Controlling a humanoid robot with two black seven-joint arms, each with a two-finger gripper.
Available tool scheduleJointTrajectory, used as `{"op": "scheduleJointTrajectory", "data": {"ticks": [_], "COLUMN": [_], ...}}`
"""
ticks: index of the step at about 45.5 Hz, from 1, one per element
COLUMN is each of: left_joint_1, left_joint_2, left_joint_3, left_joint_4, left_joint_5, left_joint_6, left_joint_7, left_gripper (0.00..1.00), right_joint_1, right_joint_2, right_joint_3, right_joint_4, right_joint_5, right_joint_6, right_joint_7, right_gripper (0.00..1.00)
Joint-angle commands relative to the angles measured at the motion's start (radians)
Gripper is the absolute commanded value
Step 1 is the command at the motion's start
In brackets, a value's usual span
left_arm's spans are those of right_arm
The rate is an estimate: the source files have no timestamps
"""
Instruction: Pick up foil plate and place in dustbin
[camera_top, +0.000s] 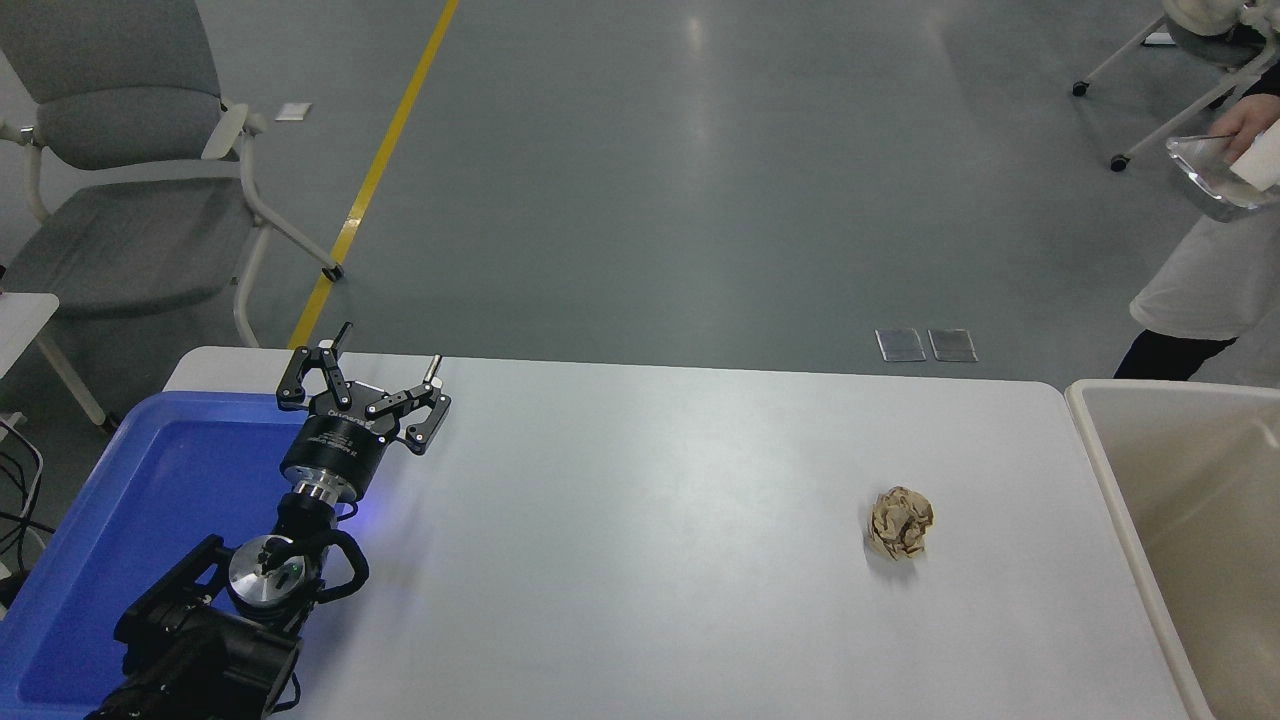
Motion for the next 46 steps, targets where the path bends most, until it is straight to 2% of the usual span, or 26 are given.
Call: {"op": "scheduleJointTrajectory", "data": {"ticks": [1, 13, 26, 36, 46], "left_joint_1": [0.000, 0.000, 0.000, 0.000, 0.000], "left_joint_2": [0.000, 0.000, 0.000, 0.000, 0.000], "left_joint_3": [0.000, 0.000, 0.000, 0.000, 0.000], "left_joint_4": [0.000, 0.000, 0.000, 0.000, 0.000], "left_joint_5": [0.001, 0.001, 0.001, 0.001, -0.001], "left_joint_6": [0.000, 0.000, 0.000, 0.000, 0.000], "left_joint_7": [0.000, 0.000, 0.000, 0.000, 0.000], "left_gripper": [0.99, 0.99, 0.99, 0.99, 0.99], "right_joint_1": [0.279, 0.645, 0.922, 1.058, 1.156], "right_joint_2": [-0.115, -0.091, 0.059, 0.227, 0.276], "right_joint_3": [-0.091, -0.326, -0.449, -0.533, -0.671], "right_joint_4": [0.201, 0.265, 0.299, 0.322, 0.460], "right_joint_5": [-0.001, -0.001, -0.006, -0.013, -0.016], "right_joint_6": [-0.003, 0.021, 0.029, 0.144, 0.293], "right_joint_7": [0.000, 0.000, 0.000, 0.000, 0.000], "right_gripper": [1.00, 1.00, 1.00, 1.00, 1.00]}}
